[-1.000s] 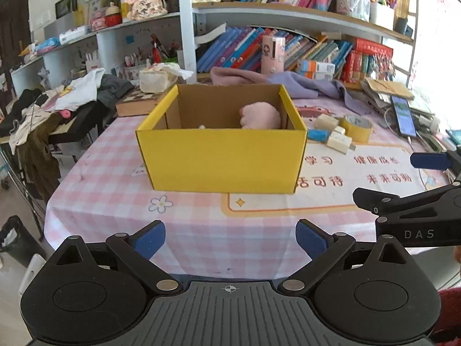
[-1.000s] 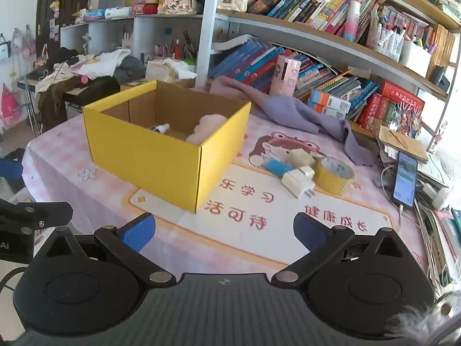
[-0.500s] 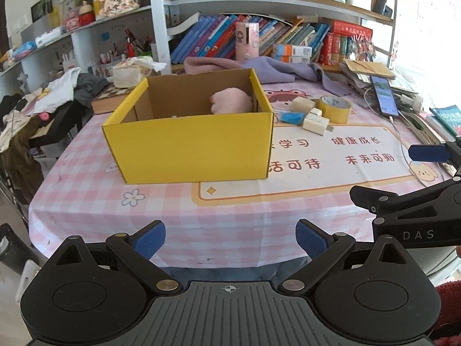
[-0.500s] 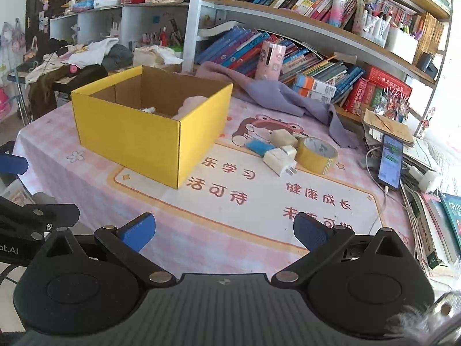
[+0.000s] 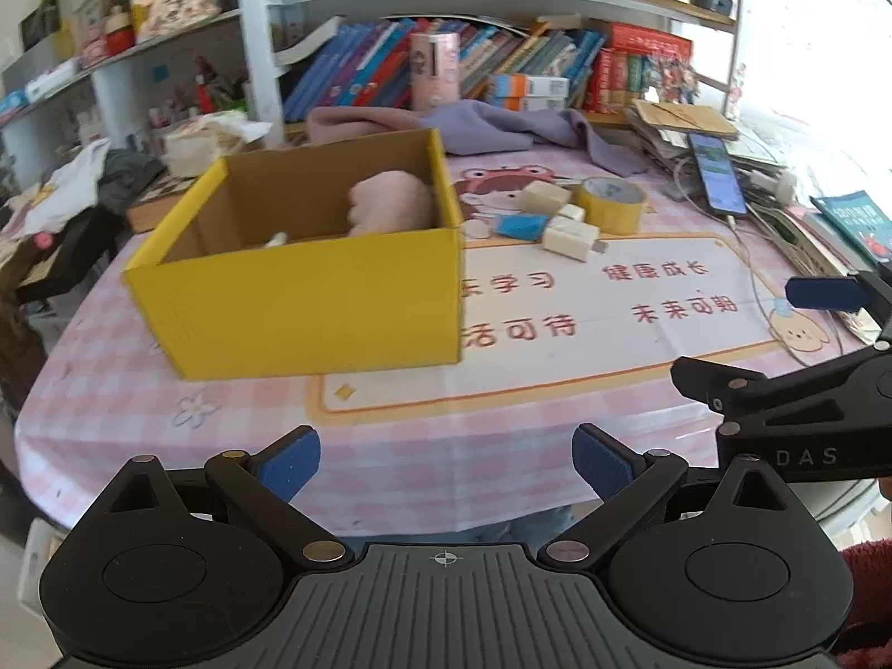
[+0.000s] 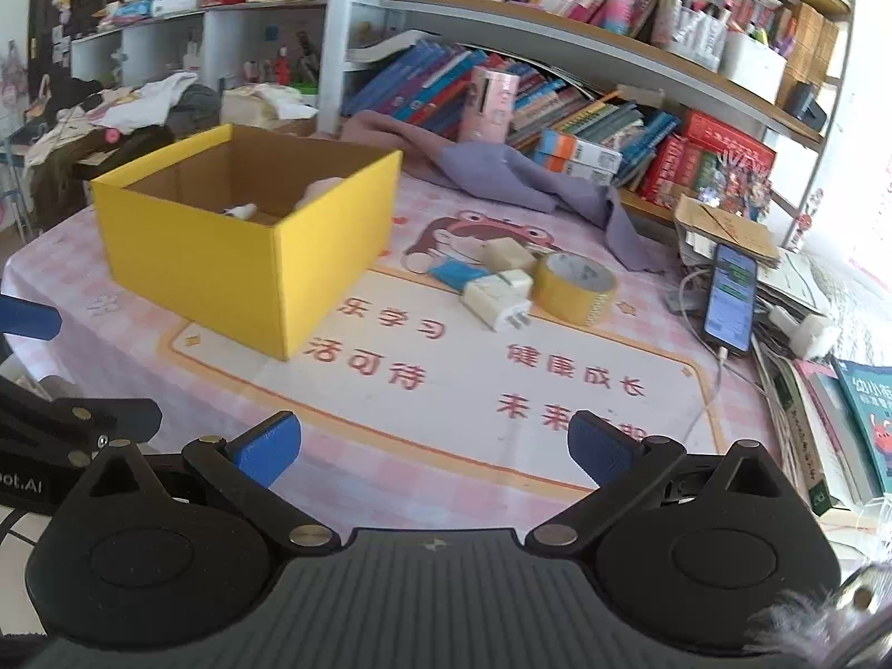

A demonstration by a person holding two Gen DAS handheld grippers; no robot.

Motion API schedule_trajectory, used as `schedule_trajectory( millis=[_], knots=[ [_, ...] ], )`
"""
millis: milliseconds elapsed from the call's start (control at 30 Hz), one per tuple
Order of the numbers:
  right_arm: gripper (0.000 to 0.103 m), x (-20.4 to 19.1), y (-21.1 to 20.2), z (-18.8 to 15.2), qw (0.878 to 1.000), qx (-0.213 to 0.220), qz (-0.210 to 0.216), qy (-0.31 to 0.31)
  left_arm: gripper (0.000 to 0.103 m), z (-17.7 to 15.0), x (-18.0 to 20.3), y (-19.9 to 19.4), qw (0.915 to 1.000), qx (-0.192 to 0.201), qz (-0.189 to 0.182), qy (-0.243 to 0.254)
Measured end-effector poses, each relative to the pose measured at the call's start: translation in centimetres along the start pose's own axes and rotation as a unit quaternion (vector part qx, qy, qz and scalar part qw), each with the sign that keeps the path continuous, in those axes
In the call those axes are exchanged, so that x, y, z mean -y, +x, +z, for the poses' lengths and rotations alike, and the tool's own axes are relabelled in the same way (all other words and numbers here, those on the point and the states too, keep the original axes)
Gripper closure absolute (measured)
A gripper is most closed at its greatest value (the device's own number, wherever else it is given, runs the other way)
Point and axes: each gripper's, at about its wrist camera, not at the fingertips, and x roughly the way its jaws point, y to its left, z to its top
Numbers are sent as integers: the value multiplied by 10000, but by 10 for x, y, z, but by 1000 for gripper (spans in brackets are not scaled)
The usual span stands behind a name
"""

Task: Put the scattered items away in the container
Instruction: 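Withdraw both tools from the box back toward the table items, then reach the right tool to the tape roll while the left tool reaches the white charger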

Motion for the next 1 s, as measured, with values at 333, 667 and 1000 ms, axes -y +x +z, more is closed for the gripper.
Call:
schedule_trajectory(
  millis=[333,667,1000],
  knots=[
    [0,45,20,-1,9993,-189,-162,264,4,24,40,33,9985,-155,-367,380],
    [0,102,44,11,9984,-151,-237,496,4,56,78,61,9966,-25,-549,613],
    [0,162,81,39,9988,-86,-124,459,4,99,110,101,9980,65,-517,344]
  ],
)
